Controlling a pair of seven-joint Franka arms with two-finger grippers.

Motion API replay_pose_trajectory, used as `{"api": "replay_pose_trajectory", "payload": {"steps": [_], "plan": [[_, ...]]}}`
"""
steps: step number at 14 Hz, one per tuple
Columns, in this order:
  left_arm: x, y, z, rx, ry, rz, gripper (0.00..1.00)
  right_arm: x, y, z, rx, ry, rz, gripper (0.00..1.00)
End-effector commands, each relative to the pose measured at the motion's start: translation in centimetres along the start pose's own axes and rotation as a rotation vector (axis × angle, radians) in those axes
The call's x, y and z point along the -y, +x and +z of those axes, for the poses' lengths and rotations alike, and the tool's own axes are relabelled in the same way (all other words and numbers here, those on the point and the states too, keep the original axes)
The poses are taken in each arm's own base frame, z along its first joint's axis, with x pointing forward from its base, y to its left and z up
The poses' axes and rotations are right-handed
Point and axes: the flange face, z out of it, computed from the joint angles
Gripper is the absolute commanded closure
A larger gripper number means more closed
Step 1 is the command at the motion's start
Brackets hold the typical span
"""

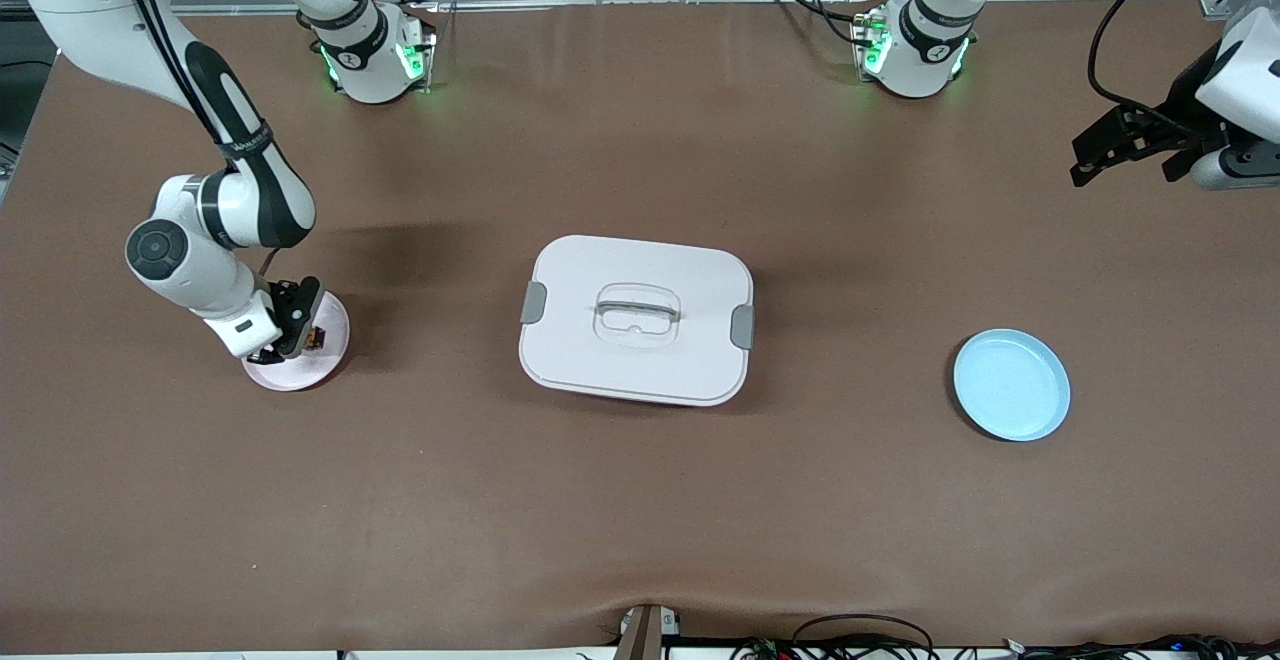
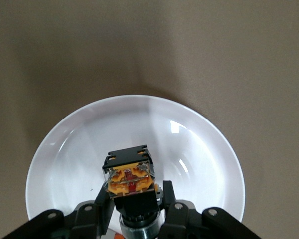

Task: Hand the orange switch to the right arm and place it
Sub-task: 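Lower the switch onto the white plate with the right gripper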

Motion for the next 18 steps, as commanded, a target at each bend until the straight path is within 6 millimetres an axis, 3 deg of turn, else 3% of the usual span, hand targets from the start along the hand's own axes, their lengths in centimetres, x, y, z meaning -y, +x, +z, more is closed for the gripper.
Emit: {"api": "replay_pose_trajectory", "payload": {"steps": [1, 3, 5, 10, 15, 18], "plan": [[0.0, 0.0, -0.4, -0.003, -0.005, -0.01, 0.0, -0.1, -0.4, 0.1, 0.002, -0.011, -0.016, 0.49], [0.1, 0.1, -0.4, -0.003, -0.005, -0.009, 0.0, -0.2, -0.5, 0.1, 0.001, -0.012, -0.012, 0.31], [0.2, 0.1, -0.4, -0.003, -0.005, 0.004, 0.0, -0.3, -0.5, -0.1, 0.001, -0.015, -0.002, 0.05], [0.2, 0.2, -0.1, 0.001, -0.002, -0.001, 0.0, -0.6, -0.4, -1.8, 0.008, -0.012, 0.032, 0.0], [0.2, 0.2, -0.1, 0.001, -0.004, 0.007, 0.0, -0.1, -0.4, -3.8, 0.049, 0.058, 0.403, 0.0], [0.2, 0.2, -0.1, 0.001, -0.004, 0.007, 0.41, -0.2, -0.1, -5.3, 0.055, 0.039, 0.702, 0.0]]}}
